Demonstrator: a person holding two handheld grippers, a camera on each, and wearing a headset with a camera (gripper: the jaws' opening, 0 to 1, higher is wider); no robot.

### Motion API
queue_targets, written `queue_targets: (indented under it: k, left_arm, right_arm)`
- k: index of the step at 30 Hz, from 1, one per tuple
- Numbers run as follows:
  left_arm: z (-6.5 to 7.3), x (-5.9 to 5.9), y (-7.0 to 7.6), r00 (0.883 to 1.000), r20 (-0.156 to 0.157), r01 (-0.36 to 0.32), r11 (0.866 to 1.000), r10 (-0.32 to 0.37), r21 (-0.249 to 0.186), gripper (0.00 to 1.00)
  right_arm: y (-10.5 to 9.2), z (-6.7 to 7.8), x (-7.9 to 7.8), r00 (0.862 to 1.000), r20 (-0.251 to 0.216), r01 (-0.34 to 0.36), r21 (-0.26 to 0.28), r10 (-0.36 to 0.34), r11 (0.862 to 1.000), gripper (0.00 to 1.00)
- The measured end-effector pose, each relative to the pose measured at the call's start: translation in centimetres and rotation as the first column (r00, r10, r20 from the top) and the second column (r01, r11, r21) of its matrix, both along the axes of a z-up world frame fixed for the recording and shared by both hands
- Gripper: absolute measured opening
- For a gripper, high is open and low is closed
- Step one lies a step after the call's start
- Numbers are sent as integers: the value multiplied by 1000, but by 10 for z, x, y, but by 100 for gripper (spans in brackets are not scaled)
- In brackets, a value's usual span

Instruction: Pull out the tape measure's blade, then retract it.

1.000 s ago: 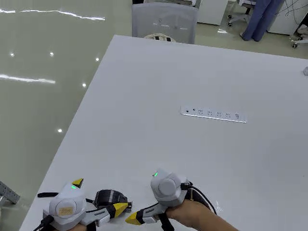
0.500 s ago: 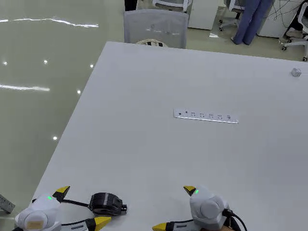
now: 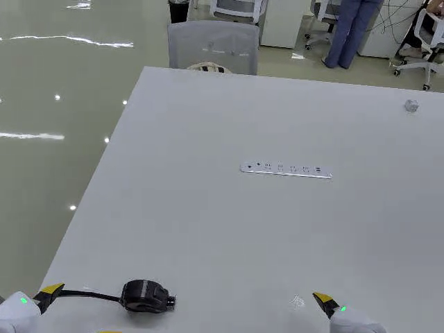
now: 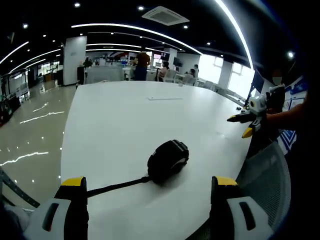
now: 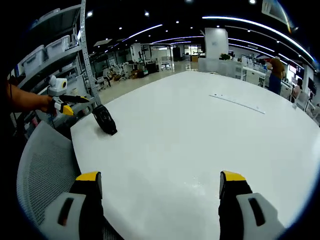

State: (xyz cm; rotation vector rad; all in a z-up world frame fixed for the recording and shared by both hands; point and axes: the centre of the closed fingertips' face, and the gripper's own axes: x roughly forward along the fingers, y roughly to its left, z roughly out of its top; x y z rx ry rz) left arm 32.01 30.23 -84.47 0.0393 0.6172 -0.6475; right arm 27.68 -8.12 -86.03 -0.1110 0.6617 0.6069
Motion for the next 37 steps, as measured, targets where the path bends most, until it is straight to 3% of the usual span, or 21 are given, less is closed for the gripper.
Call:
queue_targets:
  k: [5,7,15,22,29,37]
  left_arm:
    - [6,-4,8,1000,0,-15,999,15,-40,100]
    - [5,-5,15,1000,4,-23,999,23,-24,100]
    - [17,-13,39,998,1,-57,998,57,-33,100]
    - [26,-16,35,999,12,-41,998,42,-42,100]
    - [26,-17,33,999,7,-47,997,47,-54,100]
    - [27,-12,30,999,10,-32,998,32,-50,100]
  right_arm:
    - [-22,6,-9,999,12,44,-13,-44,999,100]
    - [-32,8,-15,997,9,72,-6,-72,997,100]
    - [-63,10,-49,989,-8,151,-1,-151,989,100]
    - [-83,9,-72,977,-24,212,-6,-212,977,100]
    - [-91,11,-74,967,-29,252,5,-252,968,100]
    - [-86,13,-68,974,-17,227,-8,-227,974,100]
